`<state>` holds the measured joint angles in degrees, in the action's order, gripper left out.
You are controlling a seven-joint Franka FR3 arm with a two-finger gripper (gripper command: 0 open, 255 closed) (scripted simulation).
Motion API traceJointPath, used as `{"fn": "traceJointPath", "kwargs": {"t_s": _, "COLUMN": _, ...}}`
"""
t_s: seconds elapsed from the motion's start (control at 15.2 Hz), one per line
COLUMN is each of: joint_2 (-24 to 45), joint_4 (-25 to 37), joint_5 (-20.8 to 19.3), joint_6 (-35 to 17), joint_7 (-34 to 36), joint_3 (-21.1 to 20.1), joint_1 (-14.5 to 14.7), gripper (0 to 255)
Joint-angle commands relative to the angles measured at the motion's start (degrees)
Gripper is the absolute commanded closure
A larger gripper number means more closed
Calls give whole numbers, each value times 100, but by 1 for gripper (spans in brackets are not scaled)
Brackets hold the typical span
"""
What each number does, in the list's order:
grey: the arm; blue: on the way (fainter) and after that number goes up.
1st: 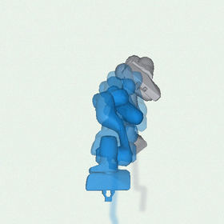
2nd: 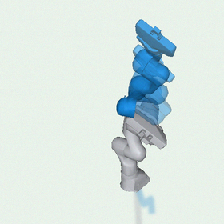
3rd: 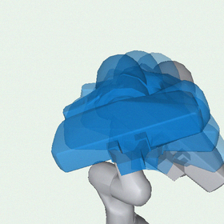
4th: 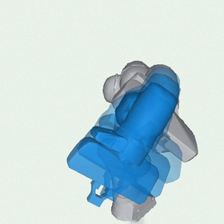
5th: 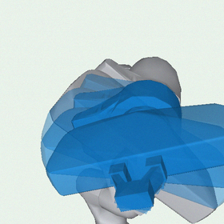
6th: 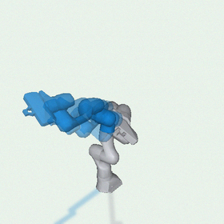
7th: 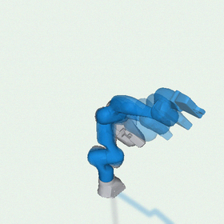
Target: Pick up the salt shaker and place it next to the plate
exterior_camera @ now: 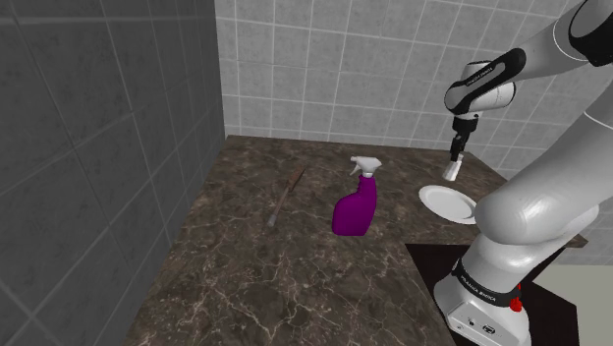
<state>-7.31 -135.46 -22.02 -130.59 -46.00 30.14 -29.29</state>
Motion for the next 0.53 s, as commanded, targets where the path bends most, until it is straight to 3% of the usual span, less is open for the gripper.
{"fn": "traceJointPath", "kwargs": {"t_s": 0.0, "joint_2": 0, "joint_4": -1, "joint_5": 0, "joint_6": 0, "joint_7": 0, "joint_3": 0, "joint_1": 0, "gripper": 0}}
{"fn": "traceJointPath", "kwargs": {"t_s": 0.07, "joint_2": 2, "joint_4": 3, "joint_5": 2, "joint_6": 1, "joint_7": -1, "joint_3": 0, "joint_1": 1, "gripper": 0}}
{"fn": "traceJointPath", "kwargs": {"t_s": 0.33, "joint_2": -451, "joint_4": 335, "joint_5": -24, "joint_6": 801, "joint_7": 60, "joint_3": -186, "joint_1": 74, "gripper": 0}}
{"fn": "traceJointPath", "kwargs": {"t_s": 0.46, "joint_2": -452, "joint_4": 334, "joint_5": -25, "joint_6": 801, "joint_7": 61, "joint_3": -187, "joint_1": 73, "gripper": 0}}
